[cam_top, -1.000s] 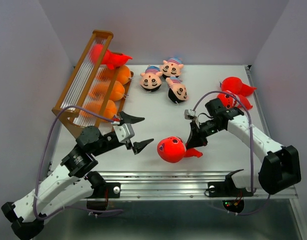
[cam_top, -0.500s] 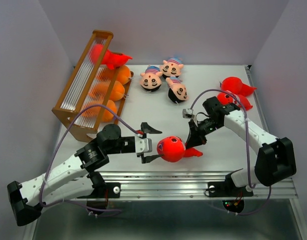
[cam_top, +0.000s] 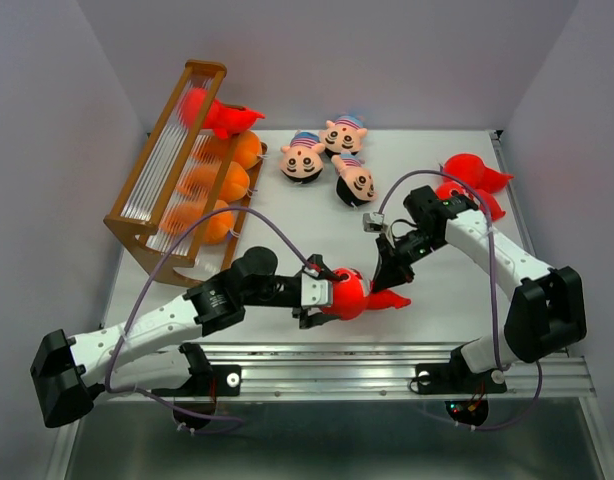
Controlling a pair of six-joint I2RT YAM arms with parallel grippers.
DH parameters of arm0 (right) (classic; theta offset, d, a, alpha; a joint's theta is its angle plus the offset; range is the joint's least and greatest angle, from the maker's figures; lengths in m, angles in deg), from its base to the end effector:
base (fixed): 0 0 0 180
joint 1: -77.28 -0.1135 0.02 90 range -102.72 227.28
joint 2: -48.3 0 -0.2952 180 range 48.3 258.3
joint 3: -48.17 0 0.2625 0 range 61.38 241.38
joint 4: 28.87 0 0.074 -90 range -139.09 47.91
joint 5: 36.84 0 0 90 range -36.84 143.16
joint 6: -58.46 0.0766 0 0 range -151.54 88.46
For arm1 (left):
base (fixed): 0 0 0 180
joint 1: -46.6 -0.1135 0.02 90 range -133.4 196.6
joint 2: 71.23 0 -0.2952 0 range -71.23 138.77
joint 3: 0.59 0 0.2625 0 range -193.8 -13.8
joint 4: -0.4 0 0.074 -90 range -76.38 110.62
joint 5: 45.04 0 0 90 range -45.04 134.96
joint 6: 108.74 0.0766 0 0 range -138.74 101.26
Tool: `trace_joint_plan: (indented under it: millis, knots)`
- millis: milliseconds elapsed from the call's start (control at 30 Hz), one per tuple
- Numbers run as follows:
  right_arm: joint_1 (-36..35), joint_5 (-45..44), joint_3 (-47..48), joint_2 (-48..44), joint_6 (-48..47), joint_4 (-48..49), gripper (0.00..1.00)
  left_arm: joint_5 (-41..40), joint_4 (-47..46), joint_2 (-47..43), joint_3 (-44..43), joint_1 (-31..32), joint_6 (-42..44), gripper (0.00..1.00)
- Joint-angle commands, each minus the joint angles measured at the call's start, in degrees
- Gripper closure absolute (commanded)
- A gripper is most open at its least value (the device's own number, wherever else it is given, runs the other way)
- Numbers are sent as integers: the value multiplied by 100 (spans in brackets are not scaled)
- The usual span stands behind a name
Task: Place and organize the stuffed toys onto the shelf
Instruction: Pass the stuffed toy from the right arm to the left
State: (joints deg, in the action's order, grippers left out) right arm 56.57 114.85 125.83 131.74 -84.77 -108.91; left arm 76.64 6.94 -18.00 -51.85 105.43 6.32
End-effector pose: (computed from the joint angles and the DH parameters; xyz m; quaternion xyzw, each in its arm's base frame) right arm 0.2151 0.1534 0.2703 -0.5309 0.6742 0.4831 0.1735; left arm 0.0915 -0.2290 0.3203 0.6197 0.4230 -0.3803 0.5408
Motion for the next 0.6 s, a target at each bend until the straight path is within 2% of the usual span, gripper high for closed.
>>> trace_joint_plan:
  millis: [0, 67, 167, 200, 267, 333, 467, 500, 567]
  knots:
    - [-38, 387, 253, -12, -249, -374, 99, -748, -623, 169, 34, 67, -96, 23]
    - [-38, 414, 192, -29, -275, -392, 99, -1031, -729, 231, 25, 67, -264, 33]
    - [-38, 405, 77, -99, -311, -384, 98, -1269, -975, 232, 77, 67, -589, 64]
    - [-38, 405, 33, -117, -311, -366, 96, -1296, -1150, 179, 191, 59, -677, 82]
    - [-38, 388, 7, -187, -302, -340, 91, -1366, -1405, 109, 375, 67, -993, 97]
    - [-38, 344, 7, -249, -197, -261, 86, -1489, -1477, 38, 481, 67, -1265, 100]
    - [-38, -33, 94, -521, 330, 160, 67, -1630, -1381, 20, 570, 59, -1924, 100]
    - [-38, -130, 129, -652, 609, 387, 57, -1639, -1258, 38, 544, 50, -2196, 100]
    - [-38, -498, 296, -793, 831, 582, 45, -1639, -1135, 126, 517, 6, -2470, 100]
